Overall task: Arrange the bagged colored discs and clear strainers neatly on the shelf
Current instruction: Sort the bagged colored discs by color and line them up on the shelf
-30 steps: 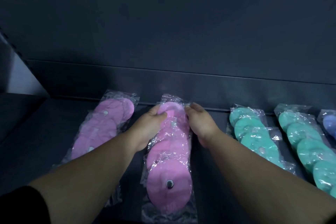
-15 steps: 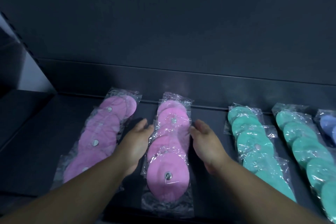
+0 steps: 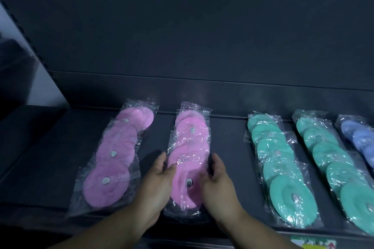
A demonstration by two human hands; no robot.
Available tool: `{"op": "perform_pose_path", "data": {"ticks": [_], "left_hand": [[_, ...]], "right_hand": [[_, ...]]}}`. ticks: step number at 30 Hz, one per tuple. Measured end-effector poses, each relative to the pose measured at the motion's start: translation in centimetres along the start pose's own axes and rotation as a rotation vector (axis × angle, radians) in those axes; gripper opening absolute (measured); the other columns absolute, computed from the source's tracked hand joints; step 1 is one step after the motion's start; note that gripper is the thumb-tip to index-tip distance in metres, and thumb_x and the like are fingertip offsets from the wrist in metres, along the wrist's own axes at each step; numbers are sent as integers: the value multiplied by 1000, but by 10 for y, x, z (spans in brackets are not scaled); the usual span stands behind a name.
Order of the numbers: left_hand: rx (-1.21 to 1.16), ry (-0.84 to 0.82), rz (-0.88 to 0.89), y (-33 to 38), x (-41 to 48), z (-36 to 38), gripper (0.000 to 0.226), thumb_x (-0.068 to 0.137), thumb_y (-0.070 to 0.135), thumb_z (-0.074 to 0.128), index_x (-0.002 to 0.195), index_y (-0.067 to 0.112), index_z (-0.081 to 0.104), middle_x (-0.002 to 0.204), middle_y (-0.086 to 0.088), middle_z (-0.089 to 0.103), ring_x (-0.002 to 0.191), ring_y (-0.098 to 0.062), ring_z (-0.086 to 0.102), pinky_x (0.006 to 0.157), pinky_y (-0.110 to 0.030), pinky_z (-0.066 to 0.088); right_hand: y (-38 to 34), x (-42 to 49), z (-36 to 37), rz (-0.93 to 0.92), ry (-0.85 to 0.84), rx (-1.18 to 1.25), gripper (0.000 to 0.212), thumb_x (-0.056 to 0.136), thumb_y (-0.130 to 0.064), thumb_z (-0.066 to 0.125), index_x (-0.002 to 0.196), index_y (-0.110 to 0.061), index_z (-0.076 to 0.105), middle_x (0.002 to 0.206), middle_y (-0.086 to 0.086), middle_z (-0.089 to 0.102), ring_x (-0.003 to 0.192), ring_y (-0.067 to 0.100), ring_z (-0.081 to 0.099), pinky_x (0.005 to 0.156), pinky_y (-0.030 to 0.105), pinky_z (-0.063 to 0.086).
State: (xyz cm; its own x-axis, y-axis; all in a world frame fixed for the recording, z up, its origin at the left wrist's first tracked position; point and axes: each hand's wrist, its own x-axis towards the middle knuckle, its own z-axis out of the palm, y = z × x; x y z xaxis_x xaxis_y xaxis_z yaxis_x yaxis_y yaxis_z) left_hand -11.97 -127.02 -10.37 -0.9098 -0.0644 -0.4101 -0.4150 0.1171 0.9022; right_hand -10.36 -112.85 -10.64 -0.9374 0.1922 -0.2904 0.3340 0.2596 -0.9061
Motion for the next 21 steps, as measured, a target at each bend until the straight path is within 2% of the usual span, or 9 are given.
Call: {"op": "perform_pose_path", "data": {"ticks": [1,4,5,7,10,14,16,18,21], "left_hand": [[-9,-19,-2,0,-2,2,65,79,41,58,141,35,39,138,14,52,124,-8,51,112,-39,36],[-8,-31,10,3,-8,7,61,94,19,54,148,30,28,133,15,50,120,-7,49,109,-29,33],[19,-33,28,2,-9,7,62,95,15,52,149,29,25,134,13,50,119,-7,50,106,-25,34],[123,-42,82,2,-11,7,62,96,17,51,150,30,22,139,10,48,120,-6,49,104,-23,34],[275,-67,147,4,-12,5,63,96,19,49,151,31,18,145,11,40,120,-4,44,96,-17,31],[387,-103,177,2,-4,1,68,95,14,50,151,29,16,147,8,40,113,-5,51,75,-3,36],[444,-124,182,0,2,-4,71,94,14,50,152,31,13,150,9,37,110,-3,52,67,1,35],[463,-139,193,1,2,-9,71,95,16,50,152,33,11,152,10,33,115,-2,50,77,-2,39],[408,-103,217,10,0,-20,69,95,22,53,150,39,13,155,6,27,137,-11,34,110,-28,34]], "right_hand": [[-3,-5,3,2,8,0,53,89,-13,50,138,-29,37,124,-7,62,95,10,64,83,21,49],[-10,-18,12,17,23,-15,70,89,-12,49,150,-24,16,145,-2,42,120,14,52,100,18,38],[-9,-20,14,20,30,-20,76,85,-18,48,151,-24,12,150,1,37,128,18,47,107,26,36],[-7,-21,18,29,43,-31,85,72,-28,44,151,-27,11,151,5,36,134,23,43,111,38,36],[-5,-20,17,35,50,-71,84,71,-26,43,150,-28,16,151,8,36,135,26,42,109,42,38],[-10,-19,10,-14,-8,-224,70,89,-7,51,151,-13,19,156,7,24,142,21,29,114,34,27],[-10,-15,6,-28,-40,-289,68,90,-8,53,150,-11,21,157,4,22,143,20,28,115,32,26],[-13,-12,1,-54,-44,-336,71,89,-13,57,150,-10,22,157,3,20,144,18,24,118,25,18],[-22,-4,-7,-182,32,-435,74,88,-20,62,150,-13,23,158,1,17,147,12,9,109,13,5]]}}
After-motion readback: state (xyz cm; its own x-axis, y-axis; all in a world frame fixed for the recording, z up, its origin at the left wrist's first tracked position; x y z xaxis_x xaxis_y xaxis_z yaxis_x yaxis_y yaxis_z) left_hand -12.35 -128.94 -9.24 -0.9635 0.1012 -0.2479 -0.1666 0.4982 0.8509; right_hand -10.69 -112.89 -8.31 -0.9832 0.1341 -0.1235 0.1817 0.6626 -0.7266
